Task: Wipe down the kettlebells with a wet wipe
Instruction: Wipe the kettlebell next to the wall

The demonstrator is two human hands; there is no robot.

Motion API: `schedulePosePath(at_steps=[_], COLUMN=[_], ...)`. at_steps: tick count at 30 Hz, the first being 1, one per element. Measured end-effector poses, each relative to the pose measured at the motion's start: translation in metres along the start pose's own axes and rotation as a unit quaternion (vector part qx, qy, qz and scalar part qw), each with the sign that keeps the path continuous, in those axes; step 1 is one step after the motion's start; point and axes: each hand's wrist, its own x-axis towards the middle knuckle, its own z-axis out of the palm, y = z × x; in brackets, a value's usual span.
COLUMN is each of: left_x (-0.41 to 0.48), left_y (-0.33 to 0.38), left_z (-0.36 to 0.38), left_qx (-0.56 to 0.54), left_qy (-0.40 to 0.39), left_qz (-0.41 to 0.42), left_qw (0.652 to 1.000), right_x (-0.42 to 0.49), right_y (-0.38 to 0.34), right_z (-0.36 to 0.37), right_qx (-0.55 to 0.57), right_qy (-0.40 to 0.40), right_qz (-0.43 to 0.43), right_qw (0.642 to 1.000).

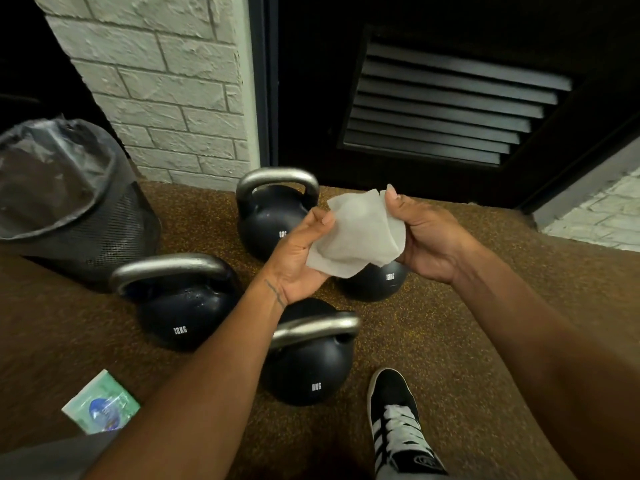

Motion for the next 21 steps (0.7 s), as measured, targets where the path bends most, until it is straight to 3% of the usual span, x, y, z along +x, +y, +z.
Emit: schedulePosePath(at_steps=[2,5,7,9,11,14,21], left_x=[-0.001,-0.002,0.002,0.006,0.012,0.023,0.036], left_y=[0.001,0.007,0.012,0.019,0.028,0.032,0.023], left_z=[0.006,0.019,0.019,0.02,0.022,0.028,0.023], left_qx=[0.03,0.173,0.326,0.471,0.554,0.627,0.689], left_qy=[-0.001,0.062,0.082,0.074,0.052,0.043,0.056], left_qz=[0.003,-0.008,0.032,0.085,0.109,0.11,0.166], left_qw=[1.0,0.983,0.941,0.875,0.823,0.77,0.703], right_x=[0.002,0.004,0.006,0.009,0.012,0.015,0.019], right_y=[0.002,0.006,0.008,0.007,0.006,0.002,-0.002], right_z=[-0.003,-0.009,-0.013,-0.016,-0.018,-0.018,-0.016], right_qx=[-0.009,-0.024,-0.04,-0.089,-0.168,-0.24,-0.28], right_qy=[0.009,0.031,0.046,0.058,0.07,0.087,0.106], right_qz=[0.01,0.017,0.015,0.007,-0.004,-0.028,-0.051], right_qw=[1.0,0.999,0.998,0.994,0.983,0.966,0.953])
